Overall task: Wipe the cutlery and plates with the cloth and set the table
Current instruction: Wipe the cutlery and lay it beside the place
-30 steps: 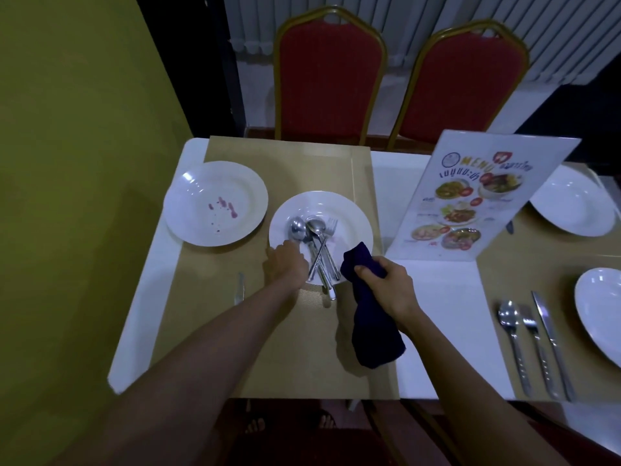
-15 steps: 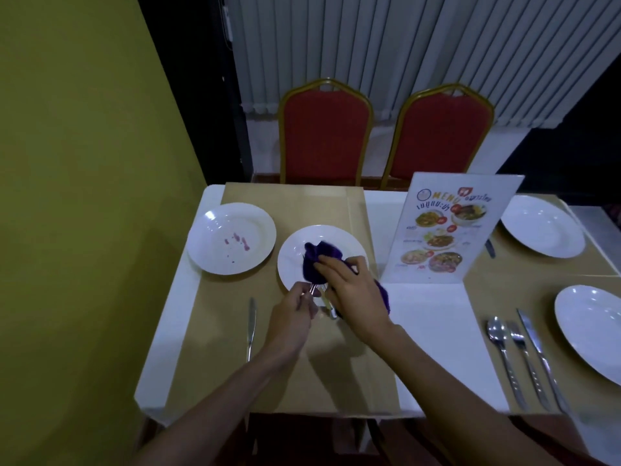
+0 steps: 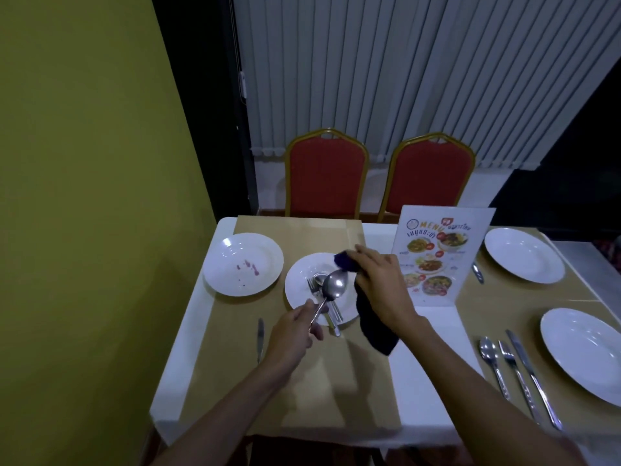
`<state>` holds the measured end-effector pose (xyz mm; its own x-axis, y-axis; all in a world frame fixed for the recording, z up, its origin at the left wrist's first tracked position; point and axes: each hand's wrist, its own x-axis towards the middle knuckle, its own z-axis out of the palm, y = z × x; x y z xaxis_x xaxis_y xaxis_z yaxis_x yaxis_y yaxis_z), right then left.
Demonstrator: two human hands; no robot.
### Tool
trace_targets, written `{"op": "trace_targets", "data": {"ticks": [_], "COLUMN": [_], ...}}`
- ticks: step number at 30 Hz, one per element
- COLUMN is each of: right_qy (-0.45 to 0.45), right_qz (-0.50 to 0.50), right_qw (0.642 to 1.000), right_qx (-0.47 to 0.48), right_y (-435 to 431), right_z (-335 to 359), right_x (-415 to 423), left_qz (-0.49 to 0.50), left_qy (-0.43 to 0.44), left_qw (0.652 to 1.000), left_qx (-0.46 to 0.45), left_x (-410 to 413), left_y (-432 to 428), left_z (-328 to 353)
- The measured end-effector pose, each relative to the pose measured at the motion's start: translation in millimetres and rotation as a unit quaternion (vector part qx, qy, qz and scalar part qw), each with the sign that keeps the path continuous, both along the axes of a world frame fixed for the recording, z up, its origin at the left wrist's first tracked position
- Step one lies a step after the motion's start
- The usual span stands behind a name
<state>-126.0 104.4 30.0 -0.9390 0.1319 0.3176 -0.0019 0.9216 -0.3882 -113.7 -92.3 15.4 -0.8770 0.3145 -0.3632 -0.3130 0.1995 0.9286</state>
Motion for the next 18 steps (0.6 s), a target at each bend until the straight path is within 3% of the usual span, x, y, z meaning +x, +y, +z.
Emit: {"op": "trace_targets", "data": {"ticks": [2,3,5,7,8,10,14,18], "right_qy": [0.056,0.088,0.123,0.084,0.052,0.008,0.028,0.000], "right_qz": [-0.044,-0.020,0.102,0.196,0.195,0.145,0.170,0.076], "right_qw": [0.996,0.994,0.987,0.966,0.961,0.977,0.970,0.994], "right_qx": [-0.061,-0.058,0.008,0.148,0.189,0.158,0.170,0.074], "right_y": [-0.6,-5.4,-15.3,-26.2,-31.2,-43.0,-50.0,-57.4], "right_z": [12.6,17.4,25.0,22.9,19.9,16.9,12.1,17.3], "right_x": [-0.3,1.9,10.5,19.4,22.8,29.0,32.6,29.8], "left_qz": [0.008,0.005,0.008,0.023,0.032,0.060,0.096,0.115], "left_qy": [-0.016,0.001,0.066,0.147,0.173,0.187,0.195,0.186], "left_qw": [1.000,0.999,0.996,0.983,0.974,0.968,0.965,0.967], "left_qx": [-0.023,-0.041,-0.063,-0.112,-0.141,-0.158,-0.149,-0.128], "left_x": [-9.0,-12.6,-14.0,-11.3,-8.7,-2.7,3.8,6.1], "left_y": [-3.9,-5.6,-6.2,-3.6,-2.2,-1.2,-3.9,0.4], "left_z": [5.3,6.0,9.1,9.8,8.3,5.7,3.0,9.3]}}
